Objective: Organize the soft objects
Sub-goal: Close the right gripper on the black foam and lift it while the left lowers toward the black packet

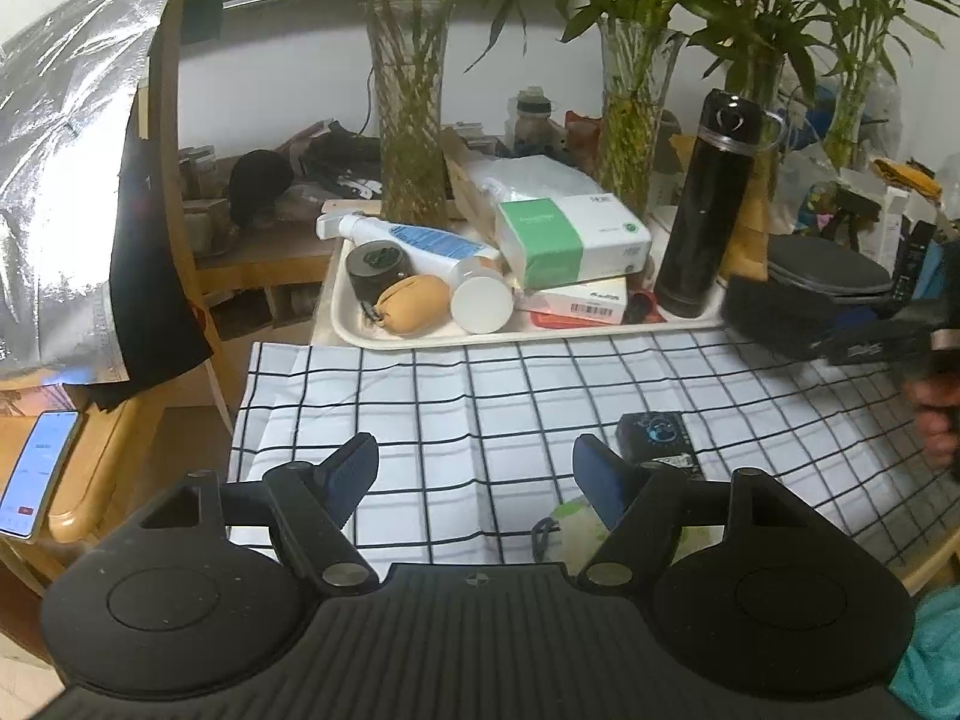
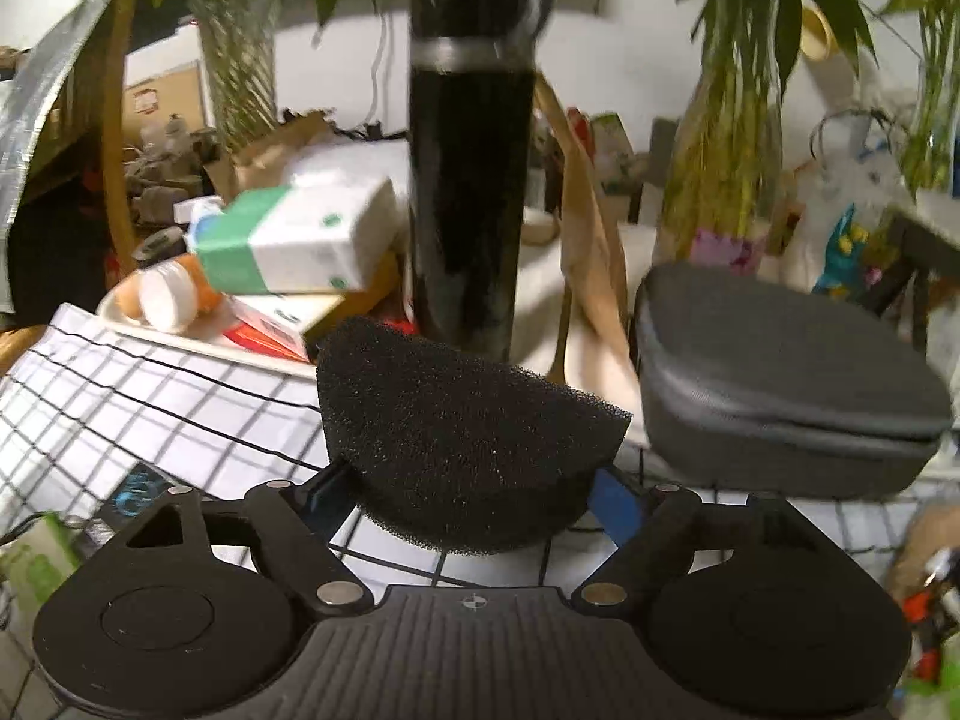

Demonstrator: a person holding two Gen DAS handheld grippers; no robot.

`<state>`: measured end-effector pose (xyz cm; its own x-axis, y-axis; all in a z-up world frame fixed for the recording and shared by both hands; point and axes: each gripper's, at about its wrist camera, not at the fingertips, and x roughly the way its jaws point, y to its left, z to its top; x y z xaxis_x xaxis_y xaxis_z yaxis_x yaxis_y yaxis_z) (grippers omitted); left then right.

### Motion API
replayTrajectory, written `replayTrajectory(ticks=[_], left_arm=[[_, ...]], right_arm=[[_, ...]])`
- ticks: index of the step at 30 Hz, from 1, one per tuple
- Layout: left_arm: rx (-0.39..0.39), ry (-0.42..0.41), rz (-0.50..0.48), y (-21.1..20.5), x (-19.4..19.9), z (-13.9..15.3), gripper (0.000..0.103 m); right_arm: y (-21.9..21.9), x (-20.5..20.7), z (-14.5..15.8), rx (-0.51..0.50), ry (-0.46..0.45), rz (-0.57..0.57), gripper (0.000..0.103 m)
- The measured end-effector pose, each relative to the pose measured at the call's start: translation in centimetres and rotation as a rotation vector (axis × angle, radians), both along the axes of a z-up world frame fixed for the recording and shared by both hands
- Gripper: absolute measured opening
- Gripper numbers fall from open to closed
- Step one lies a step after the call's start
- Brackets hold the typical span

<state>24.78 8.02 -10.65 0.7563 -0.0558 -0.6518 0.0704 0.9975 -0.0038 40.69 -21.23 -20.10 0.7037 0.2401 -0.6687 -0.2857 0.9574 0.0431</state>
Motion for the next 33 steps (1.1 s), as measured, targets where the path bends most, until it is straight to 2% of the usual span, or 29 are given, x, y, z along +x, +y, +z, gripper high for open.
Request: replayTrajectory(ticks=[7, 11, 15, 18, 22, 26, 33], left_arm=[[-0.015, 0.067, 0.024, 1.0, 0.9, -0.2, 0.071], [-0.07, 0.095, -0.006, 1.5, 1.3, 0.3, 0.071], [-0.085, 0.141, -0.046, 0.8, 2.1, 0.6, 0.071], [-0.119, 0.184, -0.039, 0.4, 2.9, 1.1, 0.071], [-0.069, 0.186, -0.051, -0.9, 4.0, 2.6, 0.071], [-0.071, 0.198, -0.066, -2.2, 5.4, 4.1, 0.071], [-0.05, 0.294, -0.082, -5.4, 8.2, 4.6, 0.071]], right_arm=[[-0.8, -2.7, 4.1, 0.025, 0.006, 0.088, 0.083], [-1.1, -4.7, 5.8, 0.023, 0.0, 0.12, 0.083], [-1.3, -6.5, 6.9, -0.003, -0.021, 0.129, 0.083], [-1.7, -7.6, 7.3, 0.028, -0.011, 0.12, 0.083], [-2.1, -9.1, 7.8, 0.054, -0.009, 0.117, 0.083], [-3.2, -9.7, 8.3, 0.077, -0.021, 0.088, 0.083], [-4.8, -10.5, 9.0, 0.104, -0.048, 0.039, 0.083]])
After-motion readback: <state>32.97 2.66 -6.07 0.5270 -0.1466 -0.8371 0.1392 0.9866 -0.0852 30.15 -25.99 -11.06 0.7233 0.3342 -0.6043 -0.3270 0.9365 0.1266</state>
